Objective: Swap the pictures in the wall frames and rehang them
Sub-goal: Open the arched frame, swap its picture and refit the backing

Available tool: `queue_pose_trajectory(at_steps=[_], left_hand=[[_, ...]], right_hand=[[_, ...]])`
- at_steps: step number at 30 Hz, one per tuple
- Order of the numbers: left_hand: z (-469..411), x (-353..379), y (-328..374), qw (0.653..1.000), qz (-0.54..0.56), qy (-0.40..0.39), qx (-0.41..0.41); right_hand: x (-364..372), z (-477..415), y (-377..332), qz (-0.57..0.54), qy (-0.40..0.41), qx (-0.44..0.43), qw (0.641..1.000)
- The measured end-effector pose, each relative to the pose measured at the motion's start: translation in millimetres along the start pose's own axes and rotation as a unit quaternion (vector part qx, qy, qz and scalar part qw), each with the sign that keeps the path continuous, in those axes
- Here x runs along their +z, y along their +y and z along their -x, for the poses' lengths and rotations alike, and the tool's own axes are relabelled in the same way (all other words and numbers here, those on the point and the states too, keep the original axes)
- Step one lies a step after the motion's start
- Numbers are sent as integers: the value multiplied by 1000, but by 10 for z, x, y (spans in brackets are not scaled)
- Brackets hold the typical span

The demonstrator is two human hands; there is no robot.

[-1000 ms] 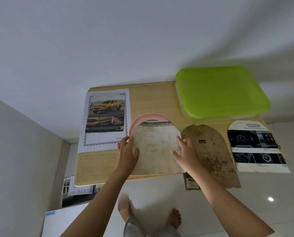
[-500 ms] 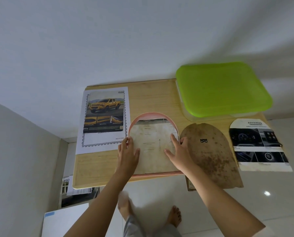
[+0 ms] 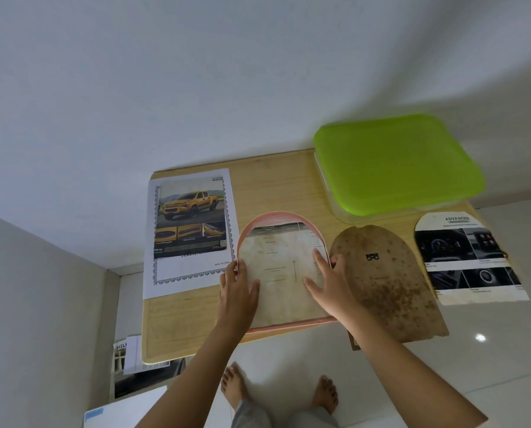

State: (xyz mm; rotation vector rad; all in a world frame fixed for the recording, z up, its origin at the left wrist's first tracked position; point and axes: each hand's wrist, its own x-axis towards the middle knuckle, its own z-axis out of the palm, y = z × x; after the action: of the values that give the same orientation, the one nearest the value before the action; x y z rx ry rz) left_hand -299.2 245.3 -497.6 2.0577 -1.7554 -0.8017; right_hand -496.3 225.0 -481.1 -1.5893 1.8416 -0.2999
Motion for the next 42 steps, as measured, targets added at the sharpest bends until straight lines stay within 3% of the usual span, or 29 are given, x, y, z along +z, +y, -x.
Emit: queue_pose_trajectory(at_steps=[7,11,17,21,26,31,37,42], left_hand=[[27,-2,27,1000,0,5,0],[-14,58,127,998,27,28,-49],[-49,259,592,976,39,162,-140],[-78,597,1222,969,69,228,-59],[97,1187,1921,986,57,154,32],[252,1575,2107,997,-63,27,21],[223,1804,1949,985,-169,16,12],[210,1837,1916,980,-198,14,12]], right_hand=[[32,90,60,73,49,-8,996],[-110,115,94,42,-11,-43,998],[-695,50,386,69,-118,-117,984],[-1196,-178,765,50,-99,-104,988],[-1554,-482,1255,77,-62,-67,993],[-1559,-596,1472,92,-41,-89,991],[-1472,-690,1470,93,-33,-94,991],[-1492,-828,1384,3,-51,4,999]])
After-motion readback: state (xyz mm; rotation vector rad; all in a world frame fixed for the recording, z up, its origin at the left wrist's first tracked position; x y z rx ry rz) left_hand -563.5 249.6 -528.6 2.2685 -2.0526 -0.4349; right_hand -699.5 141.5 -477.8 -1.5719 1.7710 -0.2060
